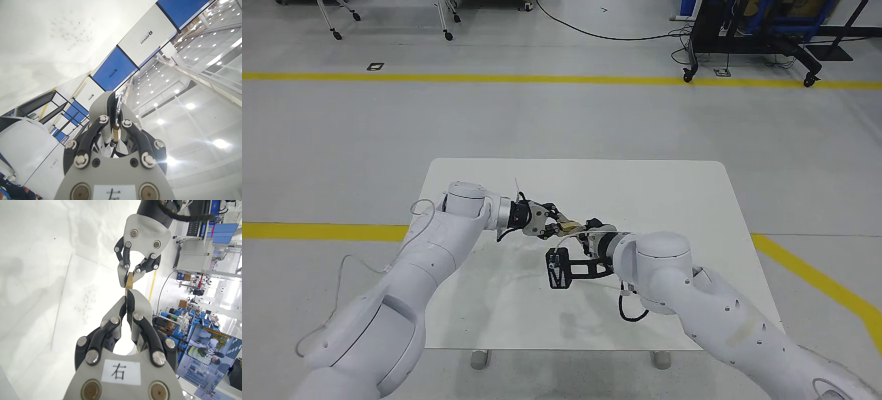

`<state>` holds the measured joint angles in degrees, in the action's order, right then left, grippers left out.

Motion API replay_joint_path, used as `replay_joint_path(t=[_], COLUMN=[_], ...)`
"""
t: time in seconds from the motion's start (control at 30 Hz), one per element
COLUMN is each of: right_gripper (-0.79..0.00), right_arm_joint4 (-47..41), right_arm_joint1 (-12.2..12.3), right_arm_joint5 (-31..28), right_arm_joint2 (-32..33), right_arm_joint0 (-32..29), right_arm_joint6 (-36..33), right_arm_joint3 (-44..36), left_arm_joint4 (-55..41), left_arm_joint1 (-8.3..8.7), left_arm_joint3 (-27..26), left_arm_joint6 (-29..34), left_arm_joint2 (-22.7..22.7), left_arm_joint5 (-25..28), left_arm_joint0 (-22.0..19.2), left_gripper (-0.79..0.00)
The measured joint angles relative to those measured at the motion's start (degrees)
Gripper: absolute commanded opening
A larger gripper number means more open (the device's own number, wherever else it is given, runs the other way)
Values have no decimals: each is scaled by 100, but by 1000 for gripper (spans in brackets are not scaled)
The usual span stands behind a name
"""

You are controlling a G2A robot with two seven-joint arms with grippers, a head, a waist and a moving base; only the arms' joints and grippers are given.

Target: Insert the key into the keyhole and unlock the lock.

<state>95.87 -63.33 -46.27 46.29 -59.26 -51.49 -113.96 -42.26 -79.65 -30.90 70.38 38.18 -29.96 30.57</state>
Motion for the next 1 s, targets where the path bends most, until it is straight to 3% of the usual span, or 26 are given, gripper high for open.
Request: replay_joint_path(t=[1.0], right_gripper=[-785], right_arm_joint4=[235], right_arm_joint1=[-209], right_arm_joint5=[241], right_arm_joint2=[-180], right_arm_joint0=[120], right_arm_joint6=[-316], right_arm_joint3=[81], left_arm_joint4=[125], left_arm_joint1=[-85], left_arm_joint3=[161], left_arm_joint6=[-9], left_arm_joint2=[166], left_arm_joint5=[-54], left_arm_joint0=[-19], left_gripper=[-785])
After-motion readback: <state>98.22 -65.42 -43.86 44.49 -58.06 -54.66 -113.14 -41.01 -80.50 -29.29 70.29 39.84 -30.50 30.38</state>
